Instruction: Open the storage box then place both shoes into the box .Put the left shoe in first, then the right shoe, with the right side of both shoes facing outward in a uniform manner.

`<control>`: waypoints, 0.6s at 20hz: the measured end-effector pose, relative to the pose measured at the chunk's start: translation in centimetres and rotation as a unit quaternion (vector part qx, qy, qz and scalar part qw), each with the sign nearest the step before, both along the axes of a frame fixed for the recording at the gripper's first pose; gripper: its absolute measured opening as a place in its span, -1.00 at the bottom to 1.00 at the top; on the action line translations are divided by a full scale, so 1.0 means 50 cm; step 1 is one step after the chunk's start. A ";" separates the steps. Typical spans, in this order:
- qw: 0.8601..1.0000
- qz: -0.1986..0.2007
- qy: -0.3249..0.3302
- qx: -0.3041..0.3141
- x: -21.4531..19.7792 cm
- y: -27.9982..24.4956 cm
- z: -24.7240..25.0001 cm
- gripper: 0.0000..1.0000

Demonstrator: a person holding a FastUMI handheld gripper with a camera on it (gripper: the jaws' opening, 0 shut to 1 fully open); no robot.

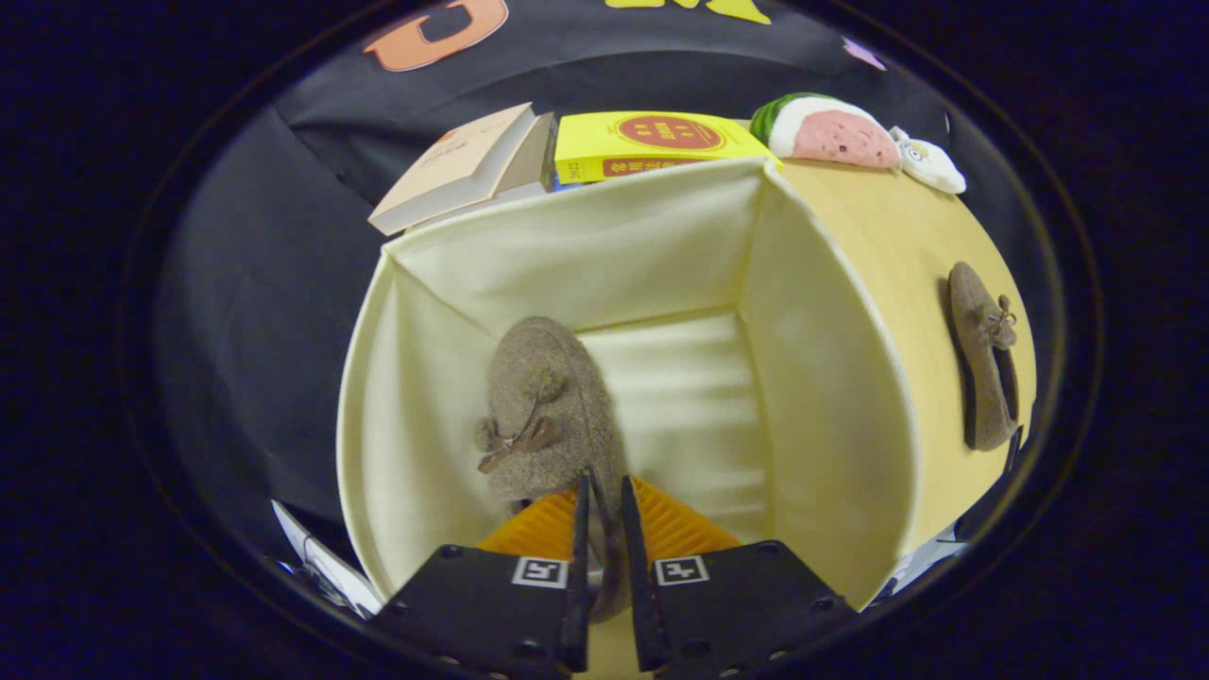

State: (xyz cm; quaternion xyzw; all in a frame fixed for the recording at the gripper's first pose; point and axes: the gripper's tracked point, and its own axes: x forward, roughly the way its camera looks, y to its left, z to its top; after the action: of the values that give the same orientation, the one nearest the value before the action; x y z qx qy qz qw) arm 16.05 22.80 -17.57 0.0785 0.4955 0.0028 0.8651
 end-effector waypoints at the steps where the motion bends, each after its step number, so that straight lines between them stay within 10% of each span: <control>1: 1.000 0.009 -0.002 -0.008 -0.006 -0.009 0.008 -0.41; 6: 0.995 0.080 -0.061 -0.018 -0.033 -0.017 0.115 0.63; 12: 0.986 0.123 -0.102 -0.038 -0.086 -0.085 0.216 0.91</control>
State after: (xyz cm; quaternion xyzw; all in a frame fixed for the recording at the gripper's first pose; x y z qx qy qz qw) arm 11.76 18.56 -6.79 -0.0165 0.4099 0.0983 0.9067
